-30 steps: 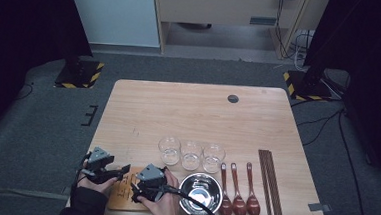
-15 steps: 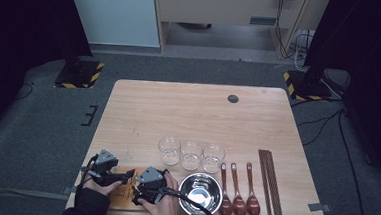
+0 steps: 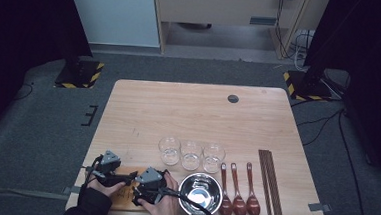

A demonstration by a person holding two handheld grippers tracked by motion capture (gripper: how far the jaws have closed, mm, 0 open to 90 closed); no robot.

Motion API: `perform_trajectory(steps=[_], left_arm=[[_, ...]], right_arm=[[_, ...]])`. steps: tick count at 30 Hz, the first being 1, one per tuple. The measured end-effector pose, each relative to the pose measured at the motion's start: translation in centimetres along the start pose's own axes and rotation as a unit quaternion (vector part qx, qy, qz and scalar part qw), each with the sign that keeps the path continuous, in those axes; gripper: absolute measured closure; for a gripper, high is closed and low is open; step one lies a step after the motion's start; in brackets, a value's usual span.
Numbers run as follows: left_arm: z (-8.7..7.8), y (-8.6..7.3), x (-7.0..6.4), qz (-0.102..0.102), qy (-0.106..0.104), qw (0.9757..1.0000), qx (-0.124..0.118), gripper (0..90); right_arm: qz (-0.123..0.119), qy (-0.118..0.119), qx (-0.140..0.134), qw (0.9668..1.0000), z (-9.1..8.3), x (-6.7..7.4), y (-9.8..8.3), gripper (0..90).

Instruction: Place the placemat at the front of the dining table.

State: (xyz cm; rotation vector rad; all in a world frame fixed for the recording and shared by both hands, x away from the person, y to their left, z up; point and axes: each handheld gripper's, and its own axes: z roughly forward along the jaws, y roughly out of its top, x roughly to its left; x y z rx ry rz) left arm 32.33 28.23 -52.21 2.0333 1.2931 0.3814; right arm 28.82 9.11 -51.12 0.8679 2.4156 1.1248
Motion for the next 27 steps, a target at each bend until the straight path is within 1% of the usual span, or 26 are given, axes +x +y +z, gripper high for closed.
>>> perform_trajectory(steps=[3, 7, 9, 14, 17, 22, 26, 27], left_arm=[[0.1, 0.0, -0.1, 0.005, 0.001, 1.0000, 0.004, 15.2], [0.2, 0.0, 0.0, 0.001, 0.000, 1.0000, 0.004, 14.8], [0.3, 0.1, 0.1, 0.001, 0.000, 1.0000, 0.002, 14.9], [0.4, 0.2, 0.2, 0.000, -0.001, 1.0000, 0.001, 14.9], [0.6, 0.2, 0.3, -0.002, -0.002, 1.0000, -0.001, 14.9], [0.7, 0.3, 0.3, -0.001, -0.001, 1.0000, -0.001, 14.4], [0.8, 0.4, 0.3, 0.000, -0.002, 1.0000, -0.002, 14.4], [0.8, 0.4, 0.3, 0.000, -0.002, 1.0000, -0.003, 14.5]], right_arm=[[-0.001, 0.000, 0.000, 1.0000, 0.0, 0.0, 0.0, 17.7], [0.003, -0.002, 0.002, 1.0000, 0.1, 0.1, 0.0, 17.1], [0.003, -0.006, 0.006, 1.0000, 0.2, 0.1, -0.1, 16.8], [0.004, -0.006, 0.007, 0.9999, 0.4, 0.1, -0.1, 16.8], [0.008, -0.008, 0.011, 0.9999, 0.6, 0.2, -0.2, 16.8], [0.006, -0.011, 0.017, 0.9998, 0.9, 0.1, -0.3, 16.6], [0.010, -0.012, 0.023, 0.9996, 1.2, 0.0, -0.4, 16.6], [0.014, -0.012, 0.024, 0.9996, 1.2, 0.0, -0.5, 16.6]])
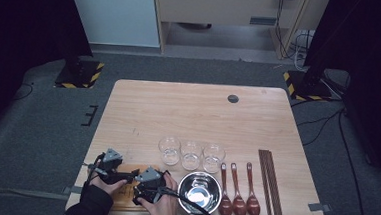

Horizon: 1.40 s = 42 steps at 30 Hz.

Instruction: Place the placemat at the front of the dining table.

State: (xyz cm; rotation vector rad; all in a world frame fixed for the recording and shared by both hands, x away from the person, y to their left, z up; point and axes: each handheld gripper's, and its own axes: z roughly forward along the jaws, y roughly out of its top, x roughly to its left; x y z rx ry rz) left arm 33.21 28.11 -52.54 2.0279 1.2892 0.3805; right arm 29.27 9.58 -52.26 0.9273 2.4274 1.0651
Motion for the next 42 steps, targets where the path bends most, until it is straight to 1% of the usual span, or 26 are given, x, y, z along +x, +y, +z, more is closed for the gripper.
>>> perform_trajectory(steps=[2, 6, 12, 17, 21, 22, 26, 29, 37, 42], left_arm=[[0.0, 0.0, 0.0, -0.001, -0.002, 1.0000, 0.000, 14.5], [0.2, 0.1, 0.0, -0.002, -0.002, 1.0000, -0.001, 14.5], [0.2, 0.1, 0.0, -0.003, -0.002, 1.0000, -0.001, 14.5], [0.3, 0.2, 0.0, -0.006, -0.002, 1.0000, -0.001, 14.5], [0.3, 0.2, 0.0, -0.008, -0.001, 1.0000, -0.002, 14.5], [0.3, 0.2, 0.0, -0.008, -0.001, 1.0000, -0.001, 14.5], [0.4, 0.3, 0.0, -0.009, 0.002, 1.0000, -0.001, 14.5], [0.5, 0.4, 0.0, -0.009, 0.003, 1.0000, -0.002, 14.5], [0.5, 0.3, 0.0, -0.011, 0.003, 0.9999, -0.002, 14.7], [0.5, 0.3, 0.0, -0.013, 0.003, 0.9999, -0.002, 14.9]], right_arm=[[-0.001, -0.001, -0.001, 1.0000, 0.1, -0.1, 0.0, 16.5], [0.006, -0.004, -0.003, 1.0000, 0.2, -0.2, 0.0, 16.4], [0.024, -0.009, -0.005, 0.9997, 0.6, -0.1, 0.0, 12.3], [0.033, -0.012, -0.003, 0.9994, 0.7, -0.2, 0.0, 9.8], [0.047, -0.018, -0.003, 0.9987, 0.8, -0.2, -0.1, 7.2], [0.052, -0.020, -0.004, 0.9984, 0.8, -0.2, -0.2, 6.9], [0.060, -0.023, -0.006, 0.9979, 0.9, -0.3, -0.2, 6.6], [0.060, -0.025, -0.006, 0.9979, 1.0, -0.3, -0.2, 6.0], [0.080, -0.023, -0.005, 0.9965, 1.3, -0.4, -0.1, 4.1], [0.080, -0.026, -0.010, 0.9964, 1.5, -0.3, -0.2, 2.8]])
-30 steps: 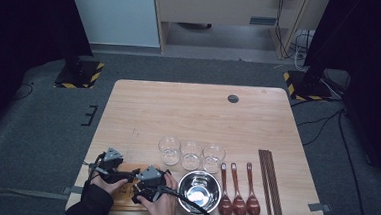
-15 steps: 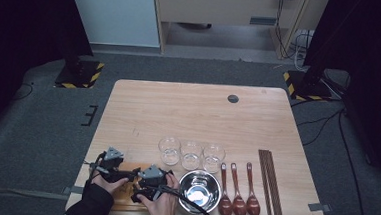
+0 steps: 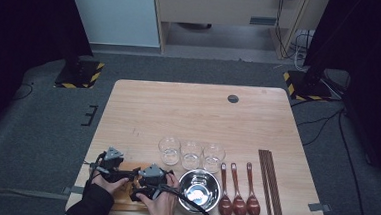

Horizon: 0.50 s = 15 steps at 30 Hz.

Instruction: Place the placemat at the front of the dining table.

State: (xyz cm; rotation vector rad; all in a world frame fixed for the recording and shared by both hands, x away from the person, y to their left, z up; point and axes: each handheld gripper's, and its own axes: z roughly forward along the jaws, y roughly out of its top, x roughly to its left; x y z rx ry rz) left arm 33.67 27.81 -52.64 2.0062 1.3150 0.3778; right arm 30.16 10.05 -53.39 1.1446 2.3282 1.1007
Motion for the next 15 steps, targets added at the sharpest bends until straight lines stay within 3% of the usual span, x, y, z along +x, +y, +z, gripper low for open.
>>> perform_trajectory(steps=[2, 15], left_arm=[[-0.02, 0.01, 0.01, 0.000, 0.000, 1.0000, 0.001, 15.1], [-0.03, -0.29, 0.00, -0.002, 0.001, 1.0000, -0.009, 14.8]], right_arm=[[-0.007, -0.002, 0.001, 1.0000, 0.05, 0.06, -0.04, 2.7], [0.003, -0.003, 0.000, 1.0000, 0.07, 0.05, -0.13, 2.5]])
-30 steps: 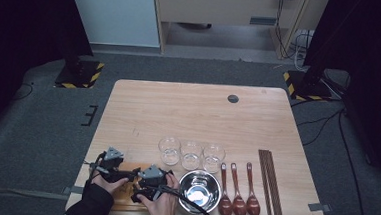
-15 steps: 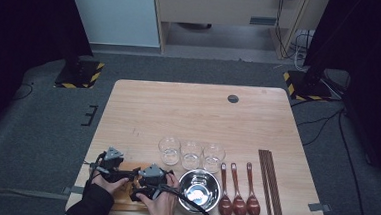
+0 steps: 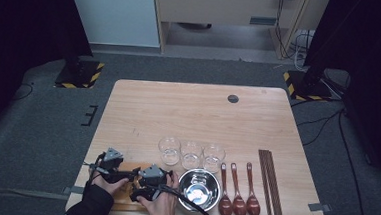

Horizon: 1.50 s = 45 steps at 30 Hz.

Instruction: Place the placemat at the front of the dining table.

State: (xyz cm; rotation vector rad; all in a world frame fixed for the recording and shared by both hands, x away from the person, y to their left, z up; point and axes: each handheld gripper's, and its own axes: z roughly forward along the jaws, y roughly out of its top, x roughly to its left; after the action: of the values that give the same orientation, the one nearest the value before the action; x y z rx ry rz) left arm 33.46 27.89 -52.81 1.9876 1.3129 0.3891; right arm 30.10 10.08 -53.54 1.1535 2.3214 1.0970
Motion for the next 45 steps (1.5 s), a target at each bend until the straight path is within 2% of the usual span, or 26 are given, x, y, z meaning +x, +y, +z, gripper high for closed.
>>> perform_trajectory(steps=[3, 9, 16, 27, 32, 45], left_arm=[[0.02, -0.09, -0.04, -0.001, 0.000, 1.0000, -0.004, 14.5], [0.00, -0.15, -0.28, -0.013, 0.012, 0.9998, -0.004, 13.2], [0.11, -0.26, -0.15, -0.011, 0.014, 0.9998, -0.007, 8.6], [0.09, -0.18, -0.21, -0.013, 0.016, 0.9998, -0.004, 8.7], [-0.12, -0.05, -0.31, -0.016, 0.010, 0.9998, 0.002, 15.5], [-0.14, 0.35, -0.29, -0.022, 0.013, 0.9996, 0.015, 16.4]], right_arm=[[0.023, 0.002, 0.007, 0.9997, 0.03, -0.09, -0.05, 2.5], [0.024, 0.001, 0.008, 0.9997, 0.03, -0.14, -0.06, 2.5], [0.040, 0.007, 0.015, 0.9991, 0.12, -0.35, -0.06, 1.1], [0.039, 0.011, 0.016, 0.9990, 0.15, -0.42, -0.06, 0.7], [0.038, 0.008, 0.015, 0.9991, 0.14, -0.31, -0.05, 1.6], [0.040, 0.004, 0.009, 0.9992, 0.03, -0.21, -0.11, 4.0]])
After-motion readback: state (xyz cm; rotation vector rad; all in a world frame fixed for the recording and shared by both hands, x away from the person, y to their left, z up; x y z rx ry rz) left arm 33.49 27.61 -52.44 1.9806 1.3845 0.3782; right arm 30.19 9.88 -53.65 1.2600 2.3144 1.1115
